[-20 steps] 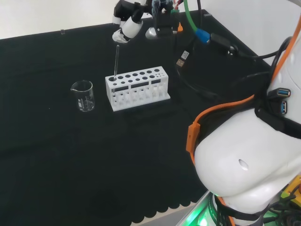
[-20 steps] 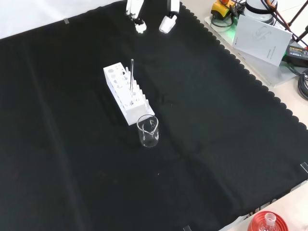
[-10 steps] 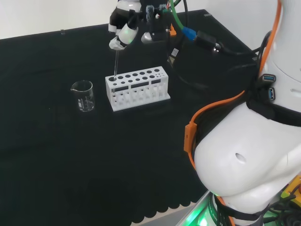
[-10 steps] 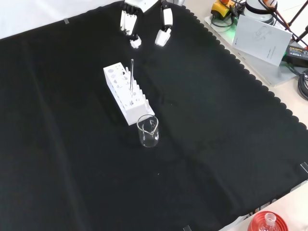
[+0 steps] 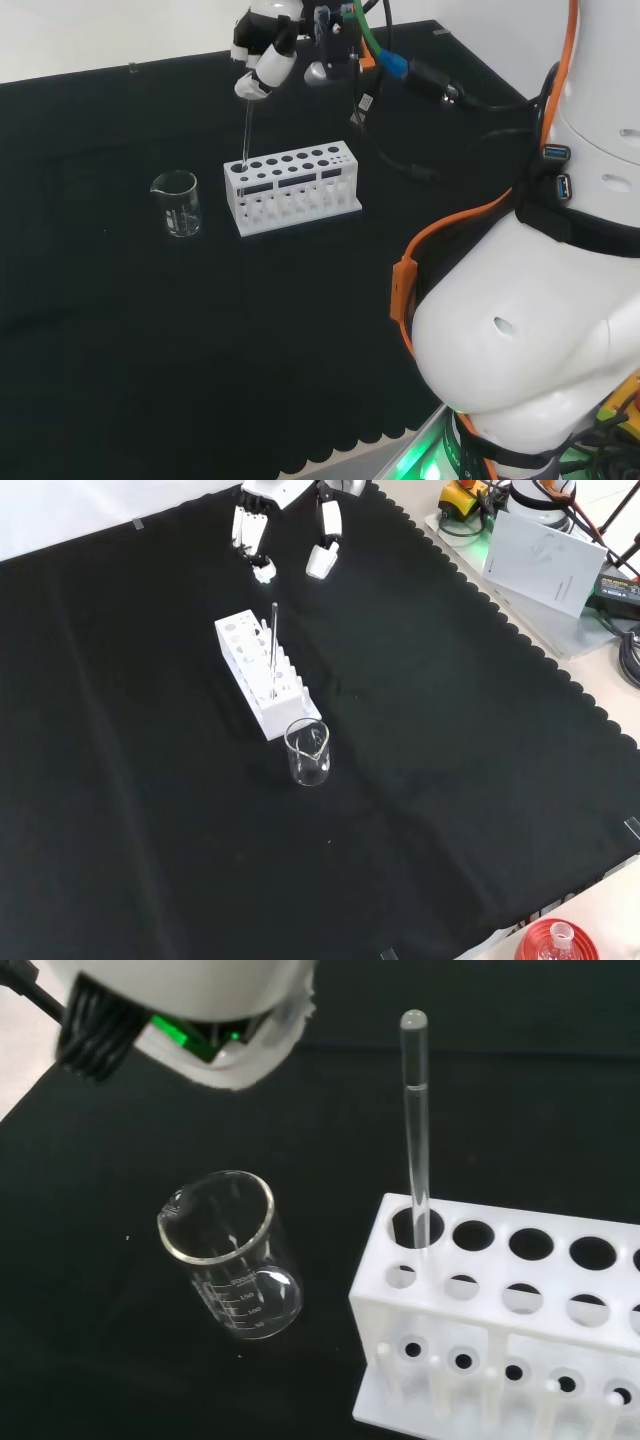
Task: Take the glass rod from the white test tube rack.
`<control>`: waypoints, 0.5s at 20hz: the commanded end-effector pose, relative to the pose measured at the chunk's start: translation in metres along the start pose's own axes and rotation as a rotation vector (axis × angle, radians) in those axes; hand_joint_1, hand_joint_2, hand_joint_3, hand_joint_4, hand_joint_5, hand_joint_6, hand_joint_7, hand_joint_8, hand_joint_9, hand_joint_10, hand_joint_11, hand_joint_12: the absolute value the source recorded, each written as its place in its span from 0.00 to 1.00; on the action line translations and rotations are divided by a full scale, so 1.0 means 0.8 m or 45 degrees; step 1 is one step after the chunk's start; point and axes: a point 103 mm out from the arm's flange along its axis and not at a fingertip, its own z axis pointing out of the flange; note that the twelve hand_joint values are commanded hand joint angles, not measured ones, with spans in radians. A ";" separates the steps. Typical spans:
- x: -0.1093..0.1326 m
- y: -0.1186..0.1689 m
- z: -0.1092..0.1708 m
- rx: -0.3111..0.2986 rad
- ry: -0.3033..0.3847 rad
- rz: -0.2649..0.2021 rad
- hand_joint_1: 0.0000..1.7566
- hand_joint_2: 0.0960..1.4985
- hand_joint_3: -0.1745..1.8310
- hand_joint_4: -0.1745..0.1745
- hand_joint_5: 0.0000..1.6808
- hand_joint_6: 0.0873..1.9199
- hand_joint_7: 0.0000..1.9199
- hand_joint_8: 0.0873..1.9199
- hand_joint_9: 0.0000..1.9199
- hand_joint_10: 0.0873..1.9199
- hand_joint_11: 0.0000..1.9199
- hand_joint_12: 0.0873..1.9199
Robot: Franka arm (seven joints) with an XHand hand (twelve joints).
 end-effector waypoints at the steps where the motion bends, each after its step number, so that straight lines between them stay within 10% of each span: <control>1: -0.019 0.011 -0.002 0.031 -0.040 -0.048 0.55 0.30 0.41 0.00 0.26 0.46 0.40 0.42 0.44 0.37 0.39 0.64; 10: -0.037 0.033 0.014 0.045 0.006 -0.027 0.55 0.30 0.41 0.00 0.24 0.46 0.40 0.42 0.44 0.38 0.39 0.64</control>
